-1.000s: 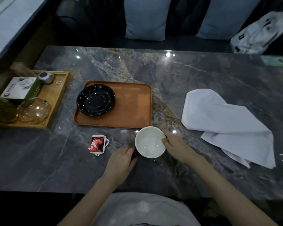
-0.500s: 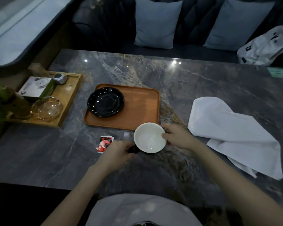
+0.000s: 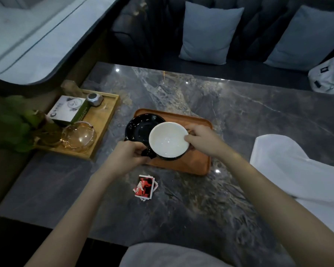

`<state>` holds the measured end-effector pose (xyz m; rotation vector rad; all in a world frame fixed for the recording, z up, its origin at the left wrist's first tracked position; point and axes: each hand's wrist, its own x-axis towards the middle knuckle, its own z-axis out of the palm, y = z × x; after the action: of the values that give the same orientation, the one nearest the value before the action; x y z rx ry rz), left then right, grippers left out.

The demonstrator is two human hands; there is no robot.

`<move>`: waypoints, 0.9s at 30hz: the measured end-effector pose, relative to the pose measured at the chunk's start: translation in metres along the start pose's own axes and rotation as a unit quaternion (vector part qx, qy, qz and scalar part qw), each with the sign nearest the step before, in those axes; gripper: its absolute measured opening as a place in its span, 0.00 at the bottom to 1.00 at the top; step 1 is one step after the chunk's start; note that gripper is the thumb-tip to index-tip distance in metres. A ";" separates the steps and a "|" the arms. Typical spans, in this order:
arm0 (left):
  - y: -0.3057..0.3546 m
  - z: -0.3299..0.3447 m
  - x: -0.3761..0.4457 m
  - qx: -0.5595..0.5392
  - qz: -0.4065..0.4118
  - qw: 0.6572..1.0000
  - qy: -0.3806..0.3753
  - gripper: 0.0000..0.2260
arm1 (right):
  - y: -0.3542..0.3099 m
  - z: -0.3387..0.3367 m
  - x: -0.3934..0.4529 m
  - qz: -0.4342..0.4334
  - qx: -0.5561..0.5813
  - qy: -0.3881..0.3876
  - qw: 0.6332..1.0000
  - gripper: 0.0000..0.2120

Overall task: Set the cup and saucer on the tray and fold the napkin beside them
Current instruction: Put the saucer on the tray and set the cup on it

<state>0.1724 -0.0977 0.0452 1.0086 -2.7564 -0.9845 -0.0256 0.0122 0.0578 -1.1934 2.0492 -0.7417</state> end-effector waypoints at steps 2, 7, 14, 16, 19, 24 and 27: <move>-0.010 -0.007 0.008 -0.012 -0.006 1.000 0.022 0.08 | -0.005 0.006 0.016 -0.007 0.005 0.002 1.000 0.14; -0.037 -0.013 0.031 -0.031 -0.041 0.997 0.063 0.11 | -0.005 0.027 0.056 0.020 0.048 0.016 0.999 0.15; -0.063 -0.002 0.054 -0.039 -0.099 0.990 0.095 0.10 | 0.010 0.059 0.099 0.052 0.104 0.006 0.993 0.15; -0.067 0.000 0.057 -0.026 -0.102 0.989 0.101 0.10 | 0.013 0.064 0.106 0.057 0.096 0.003 0.994 0.14; -0.071 0.002 0.061 -0.012 -0.104 0.989 0.106 0.10 | 0.018 0.070 0.114 0.062 0.097 0.003 0.993 0.14; -0.075 0.004 0.064 -0.011 -0.120 0.988 0.100 0.11 | 0.023 0.076 0.120 0.060 0.092 0.002 0.994 0.14; -0.077 0.005 0.065 -0.006 -0.133 0.986 0.098 0.11 | 0.024 0.078 0.123 0.054 0.090 0.004 0.994 0.15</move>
<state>0.1637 -0.1789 -0.0146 1.4181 -2.4992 -0.8714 -0.0256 -0.0983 -0.0396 -0.9731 1.9883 -0.8592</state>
